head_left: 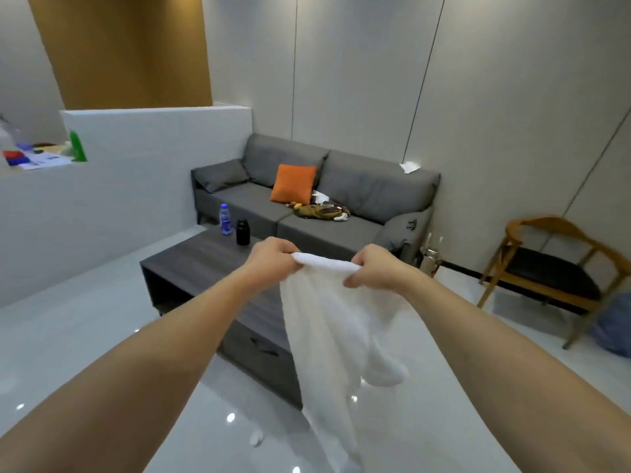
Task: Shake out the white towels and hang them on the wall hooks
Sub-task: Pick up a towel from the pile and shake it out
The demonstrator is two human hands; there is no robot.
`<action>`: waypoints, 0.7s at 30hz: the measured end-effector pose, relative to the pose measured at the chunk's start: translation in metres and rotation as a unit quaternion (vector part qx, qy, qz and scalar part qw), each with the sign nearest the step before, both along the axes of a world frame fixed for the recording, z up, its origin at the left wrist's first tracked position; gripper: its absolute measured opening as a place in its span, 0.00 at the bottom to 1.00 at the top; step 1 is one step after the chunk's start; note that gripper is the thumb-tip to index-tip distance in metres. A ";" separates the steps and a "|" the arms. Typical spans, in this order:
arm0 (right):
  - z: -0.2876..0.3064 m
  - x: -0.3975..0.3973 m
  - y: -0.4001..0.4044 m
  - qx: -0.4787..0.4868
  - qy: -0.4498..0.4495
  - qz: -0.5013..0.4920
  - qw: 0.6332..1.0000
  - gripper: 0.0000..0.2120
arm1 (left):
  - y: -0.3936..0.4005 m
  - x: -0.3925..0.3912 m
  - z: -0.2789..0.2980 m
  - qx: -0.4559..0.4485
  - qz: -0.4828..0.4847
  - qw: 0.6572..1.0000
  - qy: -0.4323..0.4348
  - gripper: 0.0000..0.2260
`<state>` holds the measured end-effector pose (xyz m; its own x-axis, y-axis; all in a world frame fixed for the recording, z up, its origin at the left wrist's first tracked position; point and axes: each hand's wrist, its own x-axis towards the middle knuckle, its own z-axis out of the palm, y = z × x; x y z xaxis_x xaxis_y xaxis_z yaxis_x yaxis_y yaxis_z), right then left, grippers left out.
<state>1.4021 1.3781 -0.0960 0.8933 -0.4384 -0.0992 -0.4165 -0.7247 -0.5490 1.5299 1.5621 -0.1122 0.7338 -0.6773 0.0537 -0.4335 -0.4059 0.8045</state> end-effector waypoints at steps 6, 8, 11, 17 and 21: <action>0.036 0.060 -0.065 0.143 -0.171 -0.077 0.972 0.09 | -0.109 0.065 0.016 0.035 -0.183 0.979 0.079 0.20; 0.049 0.078 -0.082 0.167 -0.198 -0.068 0.963 0.08 | -0.151 0.068 0.016 -0.016 -0.184 0.978 0.100 0.19; 0.049 0.093 -0.113 0.191 -0.266 -0.126 0.936 0.15 | -0.201 0.080 0.022 -0.099 -0.118 0.979 0.133 0.15; 0.012 0.108 -0.191 0.261 -0.216 -0.140 0.930 0.14 | -0.276 0.114 0.043 -0.246 -0.051 0.939 0.233 0.10; 0.017 0.133 -0.255 0.271 -0.298 -0.156 0.902 0.05 | -0.330 0.132 0.037 -0.212 -0.036 0.956 0.200 0.13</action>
